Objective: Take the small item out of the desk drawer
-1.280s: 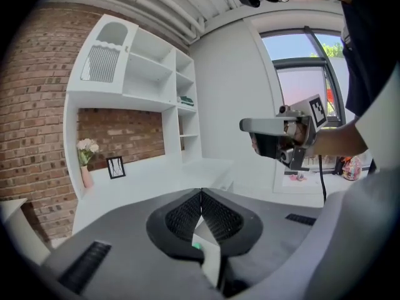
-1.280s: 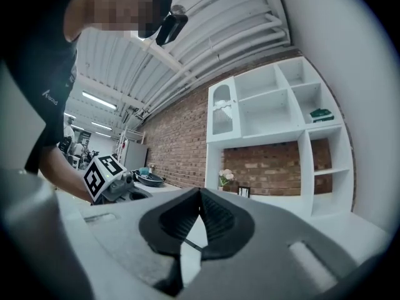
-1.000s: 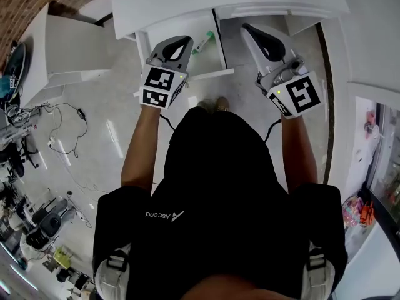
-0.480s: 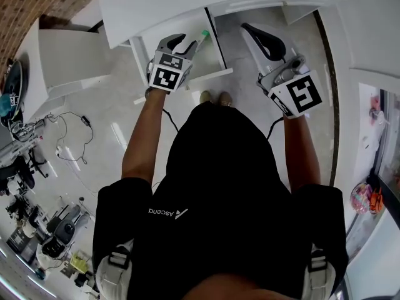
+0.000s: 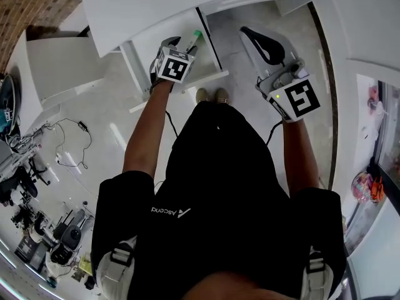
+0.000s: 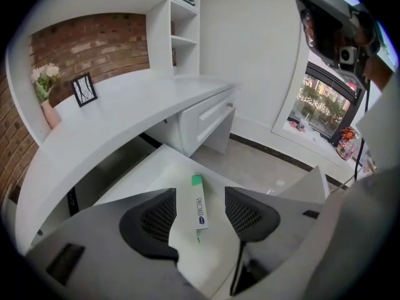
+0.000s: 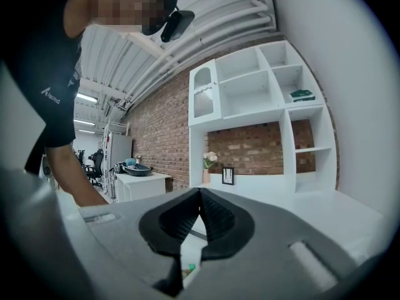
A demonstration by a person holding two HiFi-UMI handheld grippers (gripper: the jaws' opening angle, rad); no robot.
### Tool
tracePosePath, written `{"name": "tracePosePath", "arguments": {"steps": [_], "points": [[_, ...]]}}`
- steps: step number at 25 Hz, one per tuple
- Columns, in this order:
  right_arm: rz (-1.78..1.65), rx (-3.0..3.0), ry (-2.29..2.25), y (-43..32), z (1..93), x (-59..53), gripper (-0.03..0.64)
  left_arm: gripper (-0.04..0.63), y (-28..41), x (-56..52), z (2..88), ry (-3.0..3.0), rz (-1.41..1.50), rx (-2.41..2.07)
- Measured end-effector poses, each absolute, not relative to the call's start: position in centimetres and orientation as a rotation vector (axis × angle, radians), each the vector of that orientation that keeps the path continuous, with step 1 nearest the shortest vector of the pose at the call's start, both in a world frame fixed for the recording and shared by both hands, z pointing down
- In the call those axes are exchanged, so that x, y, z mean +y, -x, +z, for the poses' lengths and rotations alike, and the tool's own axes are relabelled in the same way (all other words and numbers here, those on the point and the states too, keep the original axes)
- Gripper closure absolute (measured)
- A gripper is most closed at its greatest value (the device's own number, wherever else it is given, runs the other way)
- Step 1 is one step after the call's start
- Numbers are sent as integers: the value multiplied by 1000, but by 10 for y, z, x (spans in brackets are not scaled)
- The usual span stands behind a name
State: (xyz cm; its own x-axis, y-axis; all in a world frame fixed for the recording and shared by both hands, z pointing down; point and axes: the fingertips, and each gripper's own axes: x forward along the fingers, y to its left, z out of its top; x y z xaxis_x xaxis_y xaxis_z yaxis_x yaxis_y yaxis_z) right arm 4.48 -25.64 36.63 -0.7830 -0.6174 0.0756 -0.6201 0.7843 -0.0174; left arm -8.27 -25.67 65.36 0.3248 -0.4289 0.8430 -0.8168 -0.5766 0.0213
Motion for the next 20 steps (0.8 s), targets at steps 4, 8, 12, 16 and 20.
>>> {"name": "tracePosePath", "arguments": {"steps": [4,8,12,16,20], "points": [[96,-2871,-1026,-50,380,-262,615,354,83,-262,682,-2093,1221,-1058],[139,-2834,-1052,-57,397,-265,615,354,84,-264,711,-2050,1273,-1004],[201,-2784,-1075,-62,413,-265,615,354,85,-261,735,-2016,1307,-961],[234,-2755,-1095,-71,423,-263,615,354,81,-258,752,-1990,1316,-936],[246,-2748,-1114,-78,431,-262,615,372,81,-258,762,-1967,1308,-952]]}}
